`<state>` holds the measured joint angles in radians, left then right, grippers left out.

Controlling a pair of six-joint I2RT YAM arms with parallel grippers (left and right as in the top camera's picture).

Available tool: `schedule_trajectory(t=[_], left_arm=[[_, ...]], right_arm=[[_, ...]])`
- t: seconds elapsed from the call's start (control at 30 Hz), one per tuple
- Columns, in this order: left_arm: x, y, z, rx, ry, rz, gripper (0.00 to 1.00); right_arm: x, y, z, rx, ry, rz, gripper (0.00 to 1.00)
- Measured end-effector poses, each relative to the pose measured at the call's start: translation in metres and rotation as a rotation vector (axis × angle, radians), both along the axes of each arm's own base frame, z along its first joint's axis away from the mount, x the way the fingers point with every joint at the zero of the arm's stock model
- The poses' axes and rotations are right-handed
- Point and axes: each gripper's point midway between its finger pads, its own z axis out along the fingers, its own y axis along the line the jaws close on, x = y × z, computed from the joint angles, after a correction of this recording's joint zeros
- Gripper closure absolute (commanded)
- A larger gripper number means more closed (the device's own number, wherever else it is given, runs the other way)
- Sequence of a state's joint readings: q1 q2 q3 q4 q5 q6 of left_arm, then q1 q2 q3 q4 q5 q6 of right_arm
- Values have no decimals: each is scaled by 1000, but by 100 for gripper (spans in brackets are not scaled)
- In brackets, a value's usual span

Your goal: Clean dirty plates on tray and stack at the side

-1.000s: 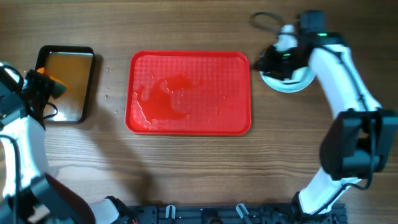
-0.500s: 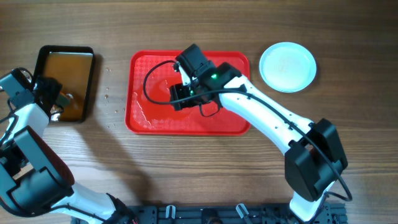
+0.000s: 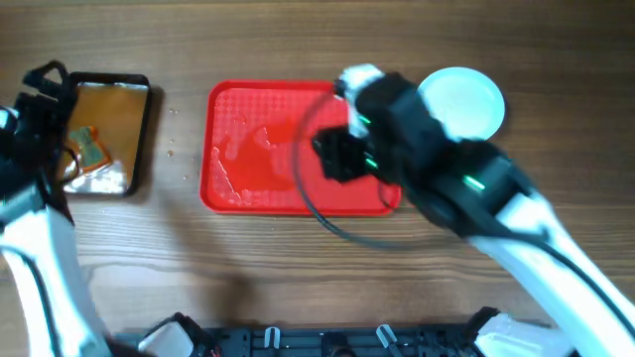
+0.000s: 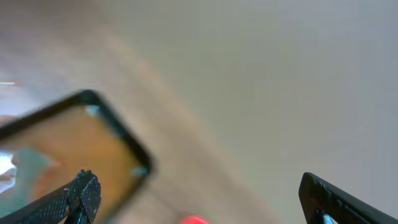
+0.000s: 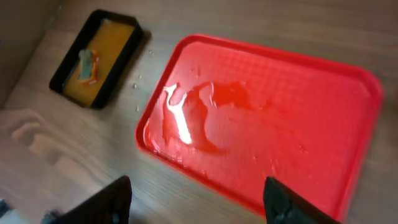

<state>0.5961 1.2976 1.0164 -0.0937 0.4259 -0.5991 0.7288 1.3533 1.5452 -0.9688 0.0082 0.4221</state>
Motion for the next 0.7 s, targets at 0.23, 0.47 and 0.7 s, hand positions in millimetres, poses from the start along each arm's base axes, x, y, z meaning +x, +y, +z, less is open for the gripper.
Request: schedule_trajectory(t=[0.23,0.47,0.7], left_arm=[[-47,-60,15,-163,51,-125,0],[-54,-68,-2,-229,117,-130,0],[-54,-68,-2,-230,117,-133,0]], right_arm=[[-70,-84,34,-46,-44,-66,0],[-64,-86,20,-108,-7,-92,0],[-50,-74,-5,-184,66,-89,0]])
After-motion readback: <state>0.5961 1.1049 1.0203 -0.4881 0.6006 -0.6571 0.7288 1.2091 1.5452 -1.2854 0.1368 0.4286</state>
